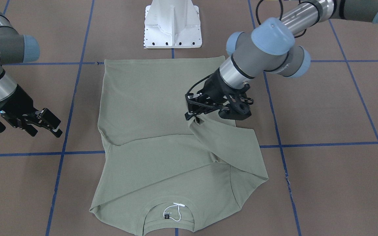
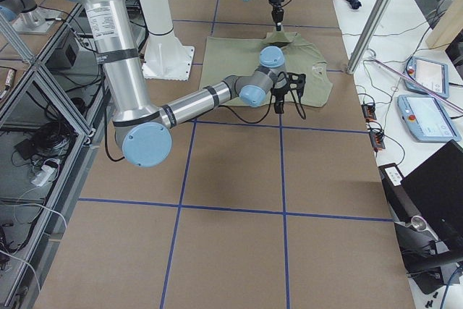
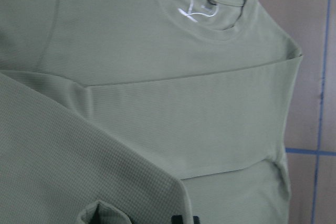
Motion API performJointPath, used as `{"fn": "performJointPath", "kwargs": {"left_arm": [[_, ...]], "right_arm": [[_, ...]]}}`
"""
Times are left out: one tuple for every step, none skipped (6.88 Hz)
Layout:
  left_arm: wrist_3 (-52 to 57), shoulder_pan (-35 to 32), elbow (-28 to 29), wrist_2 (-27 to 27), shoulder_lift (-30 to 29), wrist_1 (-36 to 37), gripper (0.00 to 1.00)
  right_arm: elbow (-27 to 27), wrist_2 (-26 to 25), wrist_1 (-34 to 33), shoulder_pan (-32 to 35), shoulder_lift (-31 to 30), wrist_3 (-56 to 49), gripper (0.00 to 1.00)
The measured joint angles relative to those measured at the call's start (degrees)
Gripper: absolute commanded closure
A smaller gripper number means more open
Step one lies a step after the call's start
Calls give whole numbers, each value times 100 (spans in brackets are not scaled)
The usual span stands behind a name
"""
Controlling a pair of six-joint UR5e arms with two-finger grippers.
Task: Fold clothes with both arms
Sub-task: 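Fold the held sleeve across the shirt front with the left gripper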
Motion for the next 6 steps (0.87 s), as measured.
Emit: {"fn": "performJointPath", "kwargs": {"left_arm": [[-403, 214, 658, 381, -689, 2, 100], [-697, 539, 1287, 880, -1223, -20, 100], [-845, 871, 1717, 1413, -1522, -92, 100], [-935, 1127, 2209, 1955, -1758, -308, 100], [-992, 1270, 2769, 2354, -1965, -656, 99], [-1015, 1359, 3203, 2555, -2112, -952, 79]], "right_arm": [[60, 40, 2, 149, -232, -218, 0], [124, 77, 0, 320, -462, -545, 0], [152, 92, -1, 445, -620, -806, 0], [151, 91, -2, 502, -714, -928, 0], [141, 81, -2, 519, -756, -971, 0], [143, 73, -2, 523, -770, -982, 0]]}}
